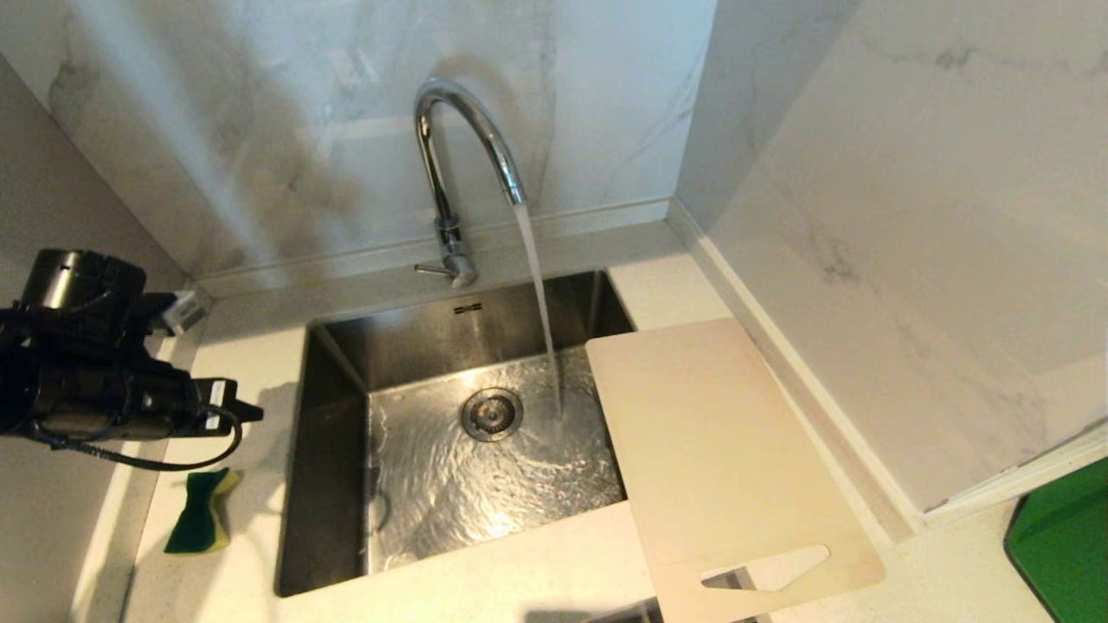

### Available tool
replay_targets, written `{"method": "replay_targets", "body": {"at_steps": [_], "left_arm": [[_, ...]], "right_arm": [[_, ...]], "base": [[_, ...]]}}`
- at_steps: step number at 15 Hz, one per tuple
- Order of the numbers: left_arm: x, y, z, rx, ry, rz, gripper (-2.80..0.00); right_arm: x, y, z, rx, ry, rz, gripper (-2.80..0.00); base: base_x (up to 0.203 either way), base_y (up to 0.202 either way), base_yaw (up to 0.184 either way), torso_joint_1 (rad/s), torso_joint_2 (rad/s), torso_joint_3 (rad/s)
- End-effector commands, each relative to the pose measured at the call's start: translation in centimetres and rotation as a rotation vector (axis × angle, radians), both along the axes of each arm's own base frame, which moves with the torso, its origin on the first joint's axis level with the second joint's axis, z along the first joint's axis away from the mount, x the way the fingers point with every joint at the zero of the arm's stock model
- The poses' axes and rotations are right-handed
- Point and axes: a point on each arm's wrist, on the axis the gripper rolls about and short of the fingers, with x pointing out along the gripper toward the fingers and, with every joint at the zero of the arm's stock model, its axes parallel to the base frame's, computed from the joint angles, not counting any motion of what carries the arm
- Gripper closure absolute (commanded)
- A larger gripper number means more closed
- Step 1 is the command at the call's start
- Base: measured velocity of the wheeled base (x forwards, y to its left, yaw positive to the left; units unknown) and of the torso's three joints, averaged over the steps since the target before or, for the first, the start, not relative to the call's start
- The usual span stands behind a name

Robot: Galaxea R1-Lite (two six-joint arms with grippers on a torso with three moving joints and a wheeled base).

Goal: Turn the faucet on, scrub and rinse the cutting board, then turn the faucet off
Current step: Turn off the tap

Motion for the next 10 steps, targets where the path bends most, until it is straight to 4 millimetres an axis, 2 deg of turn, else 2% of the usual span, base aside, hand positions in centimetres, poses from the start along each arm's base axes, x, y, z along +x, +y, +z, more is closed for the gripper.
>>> {"method": "replay_targets", "body": {"at_steps": [1, 4, 10], "left_arm": [[0.9, -3.4, 3.8, -0.011, -0.049, -0.074, 0.00], [2.8, -8.0, 4.8, 0.034, -0.039, -0.112, 0.00], [7.1, -13.3, 4.0, 0.069, -0.015, -0.157, 0.00]], "right_arm": [[0.0, 0.0, 0.0, 0.000, 0.002, 0.002, 0.00], [0.0, 0.0, 0.0, 0.000, 0.002, 0.001, 0.00], [0.0, 0.0, 0.0, 0.000, 0.001, 0.001, 0.00]], "base": [[0.000, 0.000, 0.000, 0.000, 0.00, 0.000], [0.000, 0.000, 0.000, 0.000, 0.00, 0.000], [0.000, 0.000, 0.000, 0.000, 0.00, 0.000]]}}
